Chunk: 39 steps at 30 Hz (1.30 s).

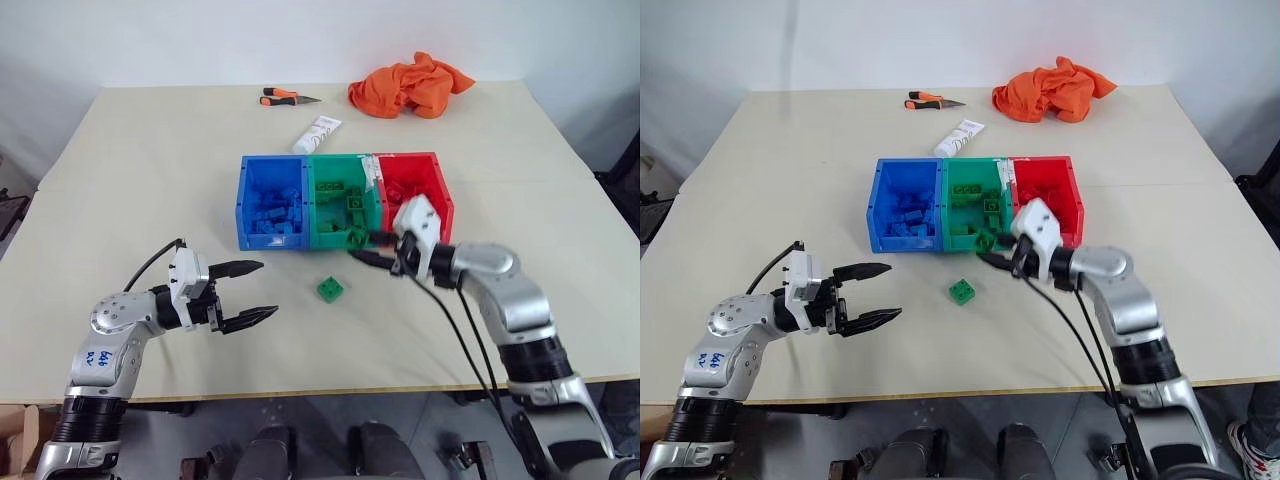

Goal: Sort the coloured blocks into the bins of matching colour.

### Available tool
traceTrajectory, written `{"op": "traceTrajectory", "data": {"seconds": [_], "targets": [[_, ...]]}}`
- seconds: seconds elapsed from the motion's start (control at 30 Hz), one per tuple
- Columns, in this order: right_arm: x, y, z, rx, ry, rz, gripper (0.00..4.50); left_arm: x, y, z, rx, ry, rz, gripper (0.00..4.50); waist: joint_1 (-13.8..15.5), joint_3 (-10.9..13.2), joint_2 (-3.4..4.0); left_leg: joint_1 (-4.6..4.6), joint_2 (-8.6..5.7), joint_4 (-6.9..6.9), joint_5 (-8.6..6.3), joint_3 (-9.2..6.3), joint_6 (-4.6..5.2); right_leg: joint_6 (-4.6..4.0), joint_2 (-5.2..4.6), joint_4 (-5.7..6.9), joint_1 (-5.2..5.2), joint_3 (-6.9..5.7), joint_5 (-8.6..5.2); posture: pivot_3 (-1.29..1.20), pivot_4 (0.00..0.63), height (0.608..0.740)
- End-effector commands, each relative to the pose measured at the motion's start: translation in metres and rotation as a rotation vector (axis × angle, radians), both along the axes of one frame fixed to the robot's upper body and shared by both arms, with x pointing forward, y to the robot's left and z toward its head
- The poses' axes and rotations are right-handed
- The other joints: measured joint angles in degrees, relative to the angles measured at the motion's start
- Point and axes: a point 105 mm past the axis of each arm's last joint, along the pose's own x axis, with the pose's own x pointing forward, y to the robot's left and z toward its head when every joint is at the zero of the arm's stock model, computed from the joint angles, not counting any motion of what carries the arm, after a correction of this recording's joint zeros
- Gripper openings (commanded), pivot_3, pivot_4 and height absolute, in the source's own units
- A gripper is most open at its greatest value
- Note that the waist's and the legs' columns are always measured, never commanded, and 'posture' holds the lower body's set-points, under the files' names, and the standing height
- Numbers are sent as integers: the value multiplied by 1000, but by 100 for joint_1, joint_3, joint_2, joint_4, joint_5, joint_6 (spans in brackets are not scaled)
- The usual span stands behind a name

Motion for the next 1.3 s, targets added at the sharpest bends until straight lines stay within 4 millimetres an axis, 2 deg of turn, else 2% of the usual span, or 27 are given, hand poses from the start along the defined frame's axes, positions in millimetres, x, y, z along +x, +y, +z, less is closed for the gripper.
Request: {"op": "traceTrajectory", "data": {"seconds": [0.03, 0.23, 0.43, 0.53, 0.63, 0.9, 1.0, 1.03, 1.13, 1.27, 1.3], "targets": [[18, 1, 18, 36, -40, -34, 2479, 2, -4, 6, -8, -32, -21, 4500, 3, 0, 0, 0, 0, -2, 0, -1, 0, 0, 0, 0, -1, 0, 0, 0, 150, 740], [36, 7, 20, -5, -83, -28, 4450, 4, -5, 6, -9, -37, -27, 4500, 7, 0, 0, -6, -3, -11, 0, -1, 1, 0, -2, 9, -4, -2, 0, 0, 150, 740], [25, -1, 21, -21, -109, 17, 4450, 2, -5, 6, -10, -36, -24, 4500, 2, 0, 0, -11, -2, -14, -1, -2, 1, 0, -1, 10, -10, -7, 0, 0, 150, 740], [-10, -14, 7, -78, -71, 130, 4450, 1, -4, 5, -9, -30, -26, 4500, 49, 0, 0, -12, -1, -14, -1, -4, 1, 0, -1, 8, -7, -8, 0, 0, 150, 740], [-32, -36, -7, -131, -17, 133, 4450, 2, -3, 5, -5, -27, -30, 4500, 111, 0, 0, -18, -4, -12, -2, -17, 3, 0, -2, -13, 5, -11, 0, 0, 150, 740], [-81, -116, -39, -285, 185, -12, 4450, -1, 9, 4, 23, -17, -30, 4500, 167, 1, 0, -11, -2, -1, -2, -12, 4, 0, -1, -36, 18, -6, 0, 0, 150, 740], [-89, -131, -44, -320, 213, -54, 4450, -3, 13, 4, 31, -15, -25, 4500, 141, 1, 0, -9, -1, -4, -2, -8, 6, -1, -1, -54, 25, -4, 0, 0, 150, 740], [-91, -131, -44, -322, 214, -55, 4450, -3, 14, 4, 33, -15, -24, 4500, 131, 1, 0, -8, -1, -5, -2, -3, 7, 0, -1, -54, 26, -1, 0, 0, 150, 740], [-89, -113, -46, -304, 205, -12, 4450, -4, 15, 4, 40, -15, -26, 4500, 118, 1, 0, -3, 2, -5, -1, -1, 6, -1, 1, -49, 26, -1, 0, 0, 150, 740], [-78, -72, -57, -273, 199, 84, 4450, -4, 13, 6, 39, -21, -30, 4500, 125, 1, -1, -3, 3, -2, -1, -4, 5, -2, 1, -48, 26, -1, 0, 0, 150, 740], [-76, -66, -60, -273, 201, 92, 4450, -4, 12, 6, 40, -21, -31, 4500, 133, 1, -1, -3, 3, -2, -1, -4, 5, -2, 1, -48, 26, -1, 0, 0, 150, 740]]}}
